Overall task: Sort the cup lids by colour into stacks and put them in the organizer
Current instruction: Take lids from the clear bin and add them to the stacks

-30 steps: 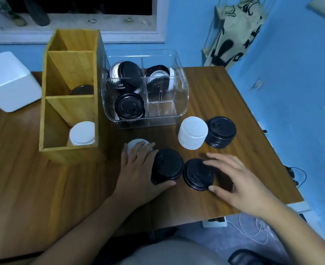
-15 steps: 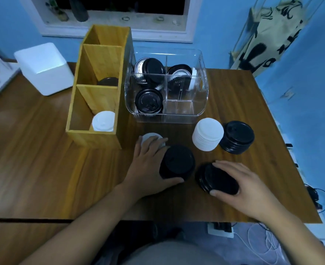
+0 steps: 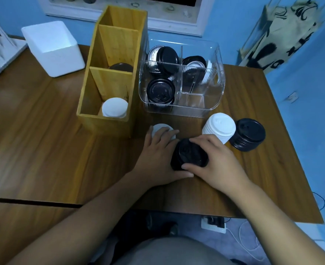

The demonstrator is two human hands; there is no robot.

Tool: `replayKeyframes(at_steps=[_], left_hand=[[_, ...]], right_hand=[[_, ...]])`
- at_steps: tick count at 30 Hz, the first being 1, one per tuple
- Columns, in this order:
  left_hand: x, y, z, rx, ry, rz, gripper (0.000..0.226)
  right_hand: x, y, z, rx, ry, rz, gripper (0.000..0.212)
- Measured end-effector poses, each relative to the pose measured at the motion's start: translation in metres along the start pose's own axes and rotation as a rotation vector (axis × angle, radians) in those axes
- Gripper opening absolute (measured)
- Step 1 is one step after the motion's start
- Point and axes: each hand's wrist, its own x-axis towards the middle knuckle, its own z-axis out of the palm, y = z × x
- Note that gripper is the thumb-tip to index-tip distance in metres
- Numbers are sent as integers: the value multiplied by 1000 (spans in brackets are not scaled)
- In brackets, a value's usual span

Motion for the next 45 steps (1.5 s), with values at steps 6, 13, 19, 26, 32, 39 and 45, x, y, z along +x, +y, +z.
replayKeyframes(at_steps=[6, 13, 19, 26, 32, 39, 45], left_hand=[[-1, -1, 2, -57, 59, 22, 93], [1, -2, 0, -76, 23, -2, 96], [2, -3, 2, -54, 10, 14, 103], [0, -2, -1, -85, 19, 12, 98], [-1, -3, -1, -100, 16, 9, 97], [0, -4, 1, -81, 29, 19, 89], [0, -3, -1, -86, 25, 22, 84]], right_hand=[[3, -2, 4, 0, -33, -1, 79], [8, 4, -4, 23, -178, -44, 71], [13, 4, -6, 26, -257, -81, 69], [12, 5, -5, 74, -250, -39, 69], [15, -5, -2, -10, -241, -75, 80], [8, 2, -6, 157, -128, 26, 76], [-3, 12, -7, 403, 34, 122, 70]])
